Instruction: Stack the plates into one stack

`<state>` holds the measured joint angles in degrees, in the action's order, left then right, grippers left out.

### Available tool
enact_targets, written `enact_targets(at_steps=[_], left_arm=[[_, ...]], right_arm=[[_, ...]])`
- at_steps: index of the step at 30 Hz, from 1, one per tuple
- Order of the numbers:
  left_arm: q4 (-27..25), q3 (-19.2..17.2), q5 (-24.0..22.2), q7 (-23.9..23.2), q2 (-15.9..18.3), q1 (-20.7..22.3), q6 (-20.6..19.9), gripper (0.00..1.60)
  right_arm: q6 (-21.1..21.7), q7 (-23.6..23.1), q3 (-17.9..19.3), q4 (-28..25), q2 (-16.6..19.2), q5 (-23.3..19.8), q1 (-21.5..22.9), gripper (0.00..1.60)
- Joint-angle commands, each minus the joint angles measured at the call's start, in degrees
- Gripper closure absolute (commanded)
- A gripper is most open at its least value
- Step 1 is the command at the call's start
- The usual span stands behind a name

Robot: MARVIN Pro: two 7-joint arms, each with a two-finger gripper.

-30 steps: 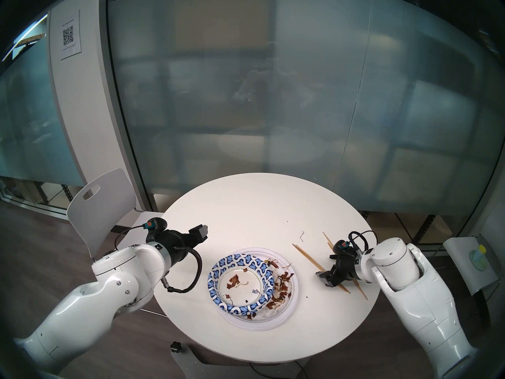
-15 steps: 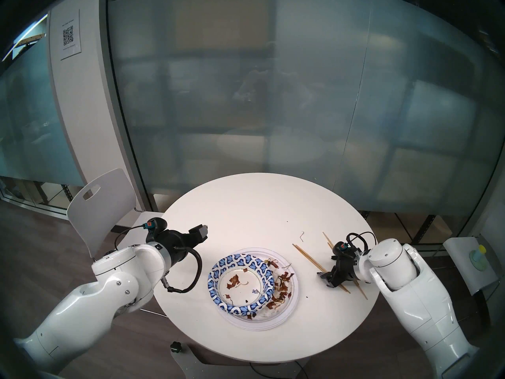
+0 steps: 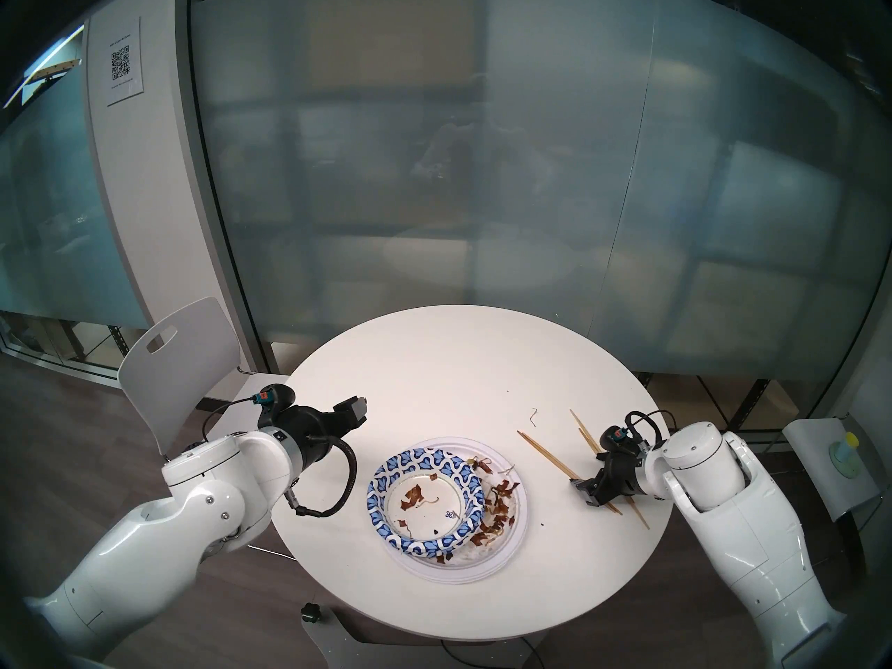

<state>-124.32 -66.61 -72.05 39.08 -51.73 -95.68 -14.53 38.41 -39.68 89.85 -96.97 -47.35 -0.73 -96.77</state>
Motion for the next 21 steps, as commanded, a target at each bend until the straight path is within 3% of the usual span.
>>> enact_targets(at_steps=[1,14,21], left_arm=[[-1.13,-0.25,0.04,0.09,-0.15,0.34,0.17,0.00],[-1.13,-0.25,0.04,0.10,-0.14,0.34,0.17,0.00],[-1.14,-0.25,0.04,0.11,-0.14,0.34,0.17,0.00]], right_arm=[[-0.01,0.85,0.96,0.84,-0.17,-0.04,-1.47,0.00],[-0.95,1.16,1.93,2.76,-0.51,-1.18,-1.04,0.00],[-1.54,0.66,2.33,1.26,-0.49,-1.51,-0.72,0.00]])
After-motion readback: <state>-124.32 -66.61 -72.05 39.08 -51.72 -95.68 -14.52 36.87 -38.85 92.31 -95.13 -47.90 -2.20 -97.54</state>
